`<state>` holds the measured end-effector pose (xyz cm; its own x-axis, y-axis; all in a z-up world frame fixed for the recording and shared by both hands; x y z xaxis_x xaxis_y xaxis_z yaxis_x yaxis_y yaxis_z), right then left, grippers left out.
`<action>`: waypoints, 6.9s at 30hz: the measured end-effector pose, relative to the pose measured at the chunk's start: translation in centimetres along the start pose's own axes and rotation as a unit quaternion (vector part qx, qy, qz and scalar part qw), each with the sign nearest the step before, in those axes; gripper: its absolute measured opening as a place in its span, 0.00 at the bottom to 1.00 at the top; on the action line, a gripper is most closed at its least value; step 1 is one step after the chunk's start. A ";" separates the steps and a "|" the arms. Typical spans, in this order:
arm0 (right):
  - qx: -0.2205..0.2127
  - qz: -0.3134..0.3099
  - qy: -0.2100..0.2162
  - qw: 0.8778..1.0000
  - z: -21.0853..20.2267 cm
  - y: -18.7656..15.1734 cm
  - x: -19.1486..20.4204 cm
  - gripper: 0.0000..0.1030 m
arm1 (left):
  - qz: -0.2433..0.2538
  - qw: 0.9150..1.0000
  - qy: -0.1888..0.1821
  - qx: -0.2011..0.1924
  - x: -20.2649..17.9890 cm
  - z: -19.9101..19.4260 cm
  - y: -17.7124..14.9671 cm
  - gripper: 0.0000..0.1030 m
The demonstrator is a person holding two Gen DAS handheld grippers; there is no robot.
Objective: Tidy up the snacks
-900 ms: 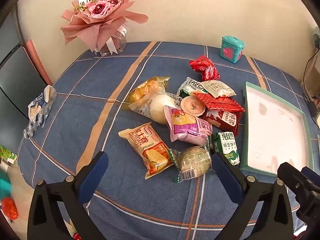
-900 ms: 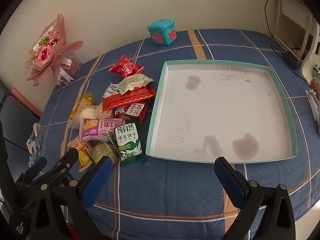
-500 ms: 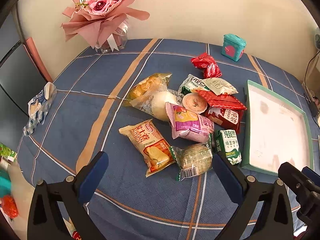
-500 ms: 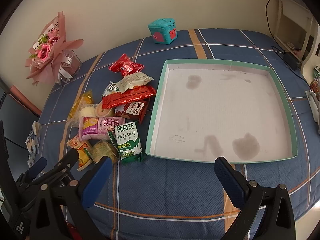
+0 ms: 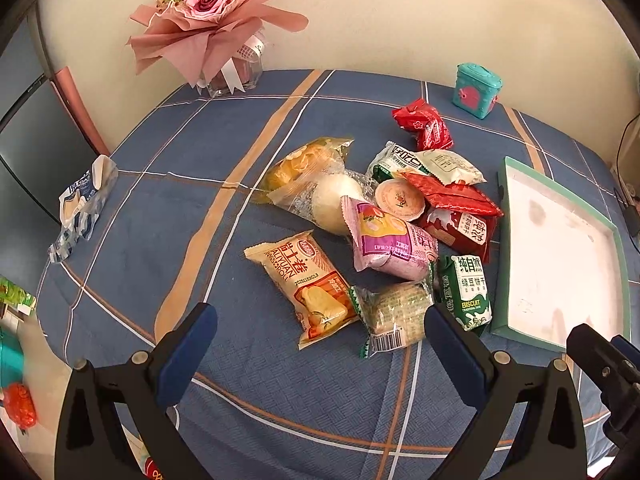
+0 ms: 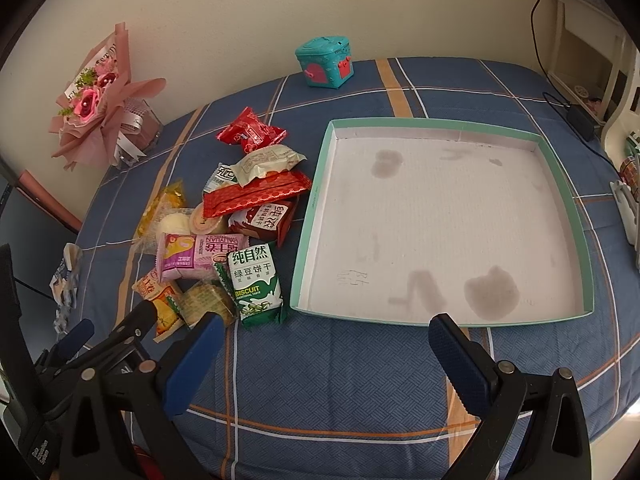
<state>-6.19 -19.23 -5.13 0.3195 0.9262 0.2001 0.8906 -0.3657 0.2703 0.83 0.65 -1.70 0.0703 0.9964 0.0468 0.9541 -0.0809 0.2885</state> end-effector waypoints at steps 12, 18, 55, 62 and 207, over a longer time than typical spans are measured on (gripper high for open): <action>-0.020 -0.016 -0.042 0.999 0.1 0.0 0.1 1.00 | 0.000 1.000 -0.001 -0.003 0.1 0.1 -0.1 1.00; -0.009 -0.006 -0.013 1.000 0.2 0.0 0.0 1.00 | -0.001 1.000 0.002 -0.009 0.2 0.2 -0.1 1.00; 0.054 -0.113 0.016 0.992 7.5 4.6 6.9 0.54 | -0.092 0.988 -0.068 0.099 4.6 7.2 4.3 0.92; 0.085 -0.105 0.007 0.991 9.6 4.7 6.4 0.42 | -0.103 0.985 -0.072 0.115 4.6 8.9 4.3 0.88; 0.017 0.169 -0.112 0.979 6.0 13.7 -16.3 0.77 | 0.070 0.982 -0.170 0.040 -21.1 7.8 10.7 0.75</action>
<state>2.77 -38.79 -10.33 0.6567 0.7517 0.0608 0.7313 -0.6544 0.1924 11.80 -21.06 -7.04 0.2819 0.9274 -0.2457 0.9473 -0.2285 0.2245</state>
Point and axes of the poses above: each gripper's, at about its wrist camera, not at the fingertips, and z roughly the way its jaws point, x to its left, y to its top, the point moved 1 cm from there along z, roughly the way its jaws point, and after that the axes turned 13 degrees about x, right-handed, at the moved point
